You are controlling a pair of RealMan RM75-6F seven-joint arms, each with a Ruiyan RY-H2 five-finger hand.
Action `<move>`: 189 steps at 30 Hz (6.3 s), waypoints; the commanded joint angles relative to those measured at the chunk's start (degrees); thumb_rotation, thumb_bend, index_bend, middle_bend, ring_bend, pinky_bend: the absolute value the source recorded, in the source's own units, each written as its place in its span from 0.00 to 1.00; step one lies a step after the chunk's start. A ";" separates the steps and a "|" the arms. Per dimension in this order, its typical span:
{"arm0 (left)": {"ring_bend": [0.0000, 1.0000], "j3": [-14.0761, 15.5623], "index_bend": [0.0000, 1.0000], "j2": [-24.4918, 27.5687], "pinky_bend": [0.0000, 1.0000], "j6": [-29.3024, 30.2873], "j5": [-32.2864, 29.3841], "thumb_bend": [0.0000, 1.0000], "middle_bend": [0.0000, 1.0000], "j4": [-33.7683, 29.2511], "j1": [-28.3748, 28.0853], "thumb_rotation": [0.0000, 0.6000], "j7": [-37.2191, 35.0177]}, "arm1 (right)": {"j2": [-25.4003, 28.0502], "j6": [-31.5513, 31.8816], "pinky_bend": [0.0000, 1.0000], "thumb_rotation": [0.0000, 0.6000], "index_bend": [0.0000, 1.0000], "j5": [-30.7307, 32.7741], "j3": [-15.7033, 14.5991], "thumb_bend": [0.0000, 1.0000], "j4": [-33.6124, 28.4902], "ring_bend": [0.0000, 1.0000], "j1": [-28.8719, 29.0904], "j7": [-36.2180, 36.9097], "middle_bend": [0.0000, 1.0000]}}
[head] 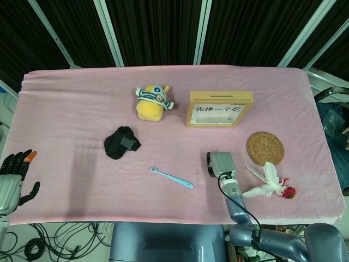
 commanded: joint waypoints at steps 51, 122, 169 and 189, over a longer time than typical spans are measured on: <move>0.00 0.25 0.03 0.05 0.00 -0.45 -0.17 0.41 0.04 -0.27 0.05 1.00 -0.06 | 0.17 0.57 0.88 1.00 0.63 -0.32 0.51 0.40 -0.17 0.88 0.18 0.07 0.86; 0.00 -0.45 0.03 0.38 0.00 -3.04 -3.46 0.41 0.04 -1.19 -0.67 1.00 0.19 | 32.45 -11.61 0.87 1.00 0.79 37.57 14.99 0.46 -9.23 0.87 28.97 -15.27 0.86; 0.00 -0.67 0.03 0.39 0.00 -2.99 -3.96 0.41 0.04 -1.05 -0.68 1.00 0.45 | 29.67 -15.46 0.87 1.00 0.45 40.71 4.56 0.45 0.98 0.87 34.76 -10.33 0.86; 0.00 -0.58 0.03 0.37 0.00 -2.83 -3.55 0.41 0.04 -1.04 -0.69 1.00 0.32 | 42.18 -0.66 0.74 1.00 0.30 33.33 5.81 0.25 -22.30 0.69 28.62 -4.77 0.62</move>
